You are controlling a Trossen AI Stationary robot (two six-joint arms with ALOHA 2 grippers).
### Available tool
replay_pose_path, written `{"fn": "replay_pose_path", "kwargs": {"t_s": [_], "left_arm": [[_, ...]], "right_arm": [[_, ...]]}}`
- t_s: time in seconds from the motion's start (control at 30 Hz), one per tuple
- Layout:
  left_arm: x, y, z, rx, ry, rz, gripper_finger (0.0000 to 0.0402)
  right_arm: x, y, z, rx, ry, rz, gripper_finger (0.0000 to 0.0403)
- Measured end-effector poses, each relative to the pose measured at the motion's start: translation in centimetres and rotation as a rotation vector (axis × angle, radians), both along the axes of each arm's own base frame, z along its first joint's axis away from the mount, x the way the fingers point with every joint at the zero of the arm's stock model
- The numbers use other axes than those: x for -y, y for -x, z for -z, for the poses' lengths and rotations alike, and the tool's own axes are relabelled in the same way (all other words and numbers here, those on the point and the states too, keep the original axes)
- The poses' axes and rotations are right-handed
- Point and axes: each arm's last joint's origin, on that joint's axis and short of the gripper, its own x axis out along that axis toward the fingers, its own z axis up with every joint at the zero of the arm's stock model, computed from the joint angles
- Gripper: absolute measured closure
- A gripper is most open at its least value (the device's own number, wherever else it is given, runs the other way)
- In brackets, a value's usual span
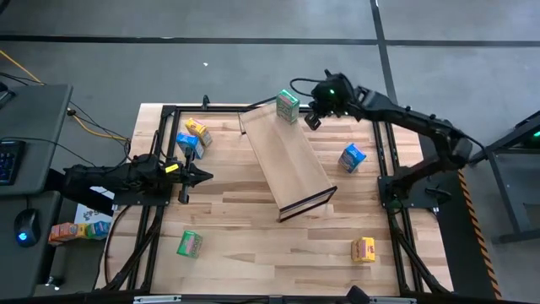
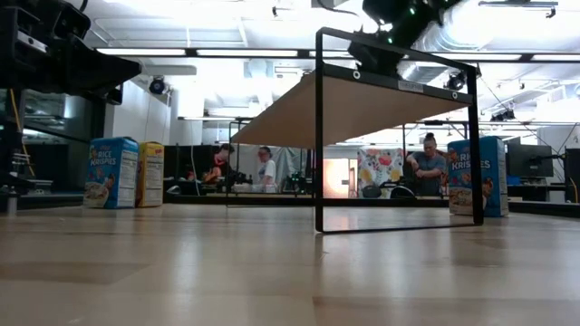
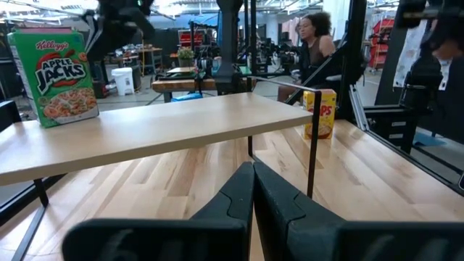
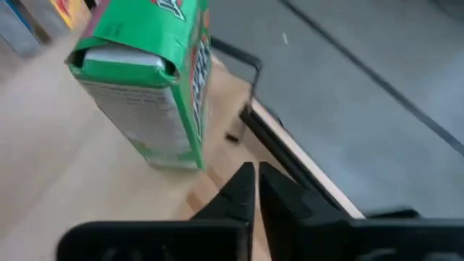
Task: Stack cereal on shelf
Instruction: Put the top green cereal box on the shelf
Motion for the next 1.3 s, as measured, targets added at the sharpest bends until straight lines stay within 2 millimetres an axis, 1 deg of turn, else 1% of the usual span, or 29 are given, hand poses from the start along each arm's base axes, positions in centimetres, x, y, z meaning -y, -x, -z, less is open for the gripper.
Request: {"fn": "replay_pose_path", "kwargs": {"t_s": [0.1, 0.17, 0.23, 0.3, 0.43, 0.6, 0.9, 1.3], "left_arm": [[0.0, 0.0, 0.0, 0.000, 0.000, 0.000, 0.0398], [0.0, 0.0, 0.0, 0.000, 0.000, 0.000, 0.0398], [0.0, 0.0, 0.0, 0.000, 0.000, 0.000, 0.0398], [0.0, 0.0, 0.0, 0.000, 0.000, 0.001, 0.0398], [0.0, 0.0, 0.0, 0.000, 0.000, 0.000, 0.0398], [0.0, 0.0, 0.0, 0.000, 0.000, 0.000, 0.0398], [0.0, 0.0, 0.0, 0.000, 0.000, 0.000, 0.0398], [0.0, 0.0, 0.0, 0.000, 0.000, 0.000, 0.0398]], "right_arm": [[-0.2, 0.2, 1.6, 0.118, 0.034, -0.007, 0.0388], [-0.3, 0.2, 2.6, 0.187, 0.051, -0.015, 0.0393], [-0.3, 0.2, 3.5, 0.219, 0.058, -0.017, 0.0400], [-0.3, 0.2, 3.9, 0.237, 0.071, -0.010, 0.0399], [-0.2, 0.2, 4.0, 0.262, 0.072, 0.010, 0.0402], [-0.3, -0.1, 3.8, 0.298, 0.071, -0.008, 0.0402], [0.1, -0.7, 4.8, 0.296, 0.029, 0.011, 0.0403], [-0.1, -0.8, 4.7, 0.323, -0.006, -0.042, 0.0403]]}}
